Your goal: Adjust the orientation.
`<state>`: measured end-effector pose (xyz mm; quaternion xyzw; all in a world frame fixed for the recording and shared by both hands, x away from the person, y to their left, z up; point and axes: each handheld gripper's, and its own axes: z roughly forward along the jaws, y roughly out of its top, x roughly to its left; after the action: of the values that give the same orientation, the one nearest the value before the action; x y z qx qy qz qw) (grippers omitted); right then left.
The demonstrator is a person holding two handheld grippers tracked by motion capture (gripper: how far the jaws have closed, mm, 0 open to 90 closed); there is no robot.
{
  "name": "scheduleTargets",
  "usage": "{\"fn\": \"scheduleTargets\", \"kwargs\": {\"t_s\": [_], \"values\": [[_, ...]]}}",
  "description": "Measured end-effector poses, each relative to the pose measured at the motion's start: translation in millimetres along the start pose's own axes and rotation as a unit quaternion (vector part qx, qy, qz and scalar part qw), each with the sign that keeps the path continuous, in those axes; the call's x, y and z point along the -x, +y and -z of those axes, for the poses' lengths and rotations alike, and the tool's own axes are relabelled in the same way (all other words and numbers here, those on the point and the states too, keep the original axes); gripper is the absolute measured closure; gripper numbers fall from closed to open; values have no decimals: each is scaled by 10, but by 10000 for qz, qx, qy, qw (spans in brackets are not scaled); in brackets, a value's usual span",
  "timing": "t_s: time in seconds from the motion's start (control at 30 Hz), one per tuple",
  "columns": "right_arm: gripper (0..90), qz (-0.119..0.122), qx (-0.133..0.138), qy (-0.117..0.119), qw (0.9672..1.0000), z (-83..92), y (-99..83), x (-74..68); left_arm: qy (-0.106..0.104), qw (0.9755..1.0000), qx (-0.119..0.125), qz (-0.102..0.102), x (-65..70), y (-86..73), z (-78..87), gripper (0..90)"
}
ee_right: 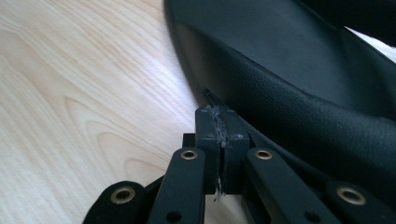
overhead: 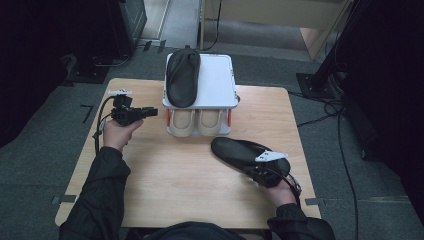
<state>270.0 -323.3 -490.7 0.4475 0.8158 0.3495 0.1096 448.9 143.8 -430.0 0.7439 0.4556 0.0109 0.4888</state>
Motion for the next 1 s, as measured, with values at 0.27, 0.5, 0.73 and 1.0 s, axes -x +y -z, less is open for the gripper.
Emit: {"fn": "scheduleTargets", "kwargs": {"t_s": [0.27,0.5,0.73,1.0], "values": [[875,-34,-53,-70,10000,15,25,132,3,10000,24,26,-3,-1,1,679],[860,-224,-34,-124,9997,44,40,308,4,10000,8,7,-2,-2,-2,679],[861,-337,-55,-219,9992,67,41,465,10,10000,19,13,-2,-1,-1,680],[852,-468,-9,-324,9984,93,56,648,24,10000,8,16,-12,-5,-7,680]]}}
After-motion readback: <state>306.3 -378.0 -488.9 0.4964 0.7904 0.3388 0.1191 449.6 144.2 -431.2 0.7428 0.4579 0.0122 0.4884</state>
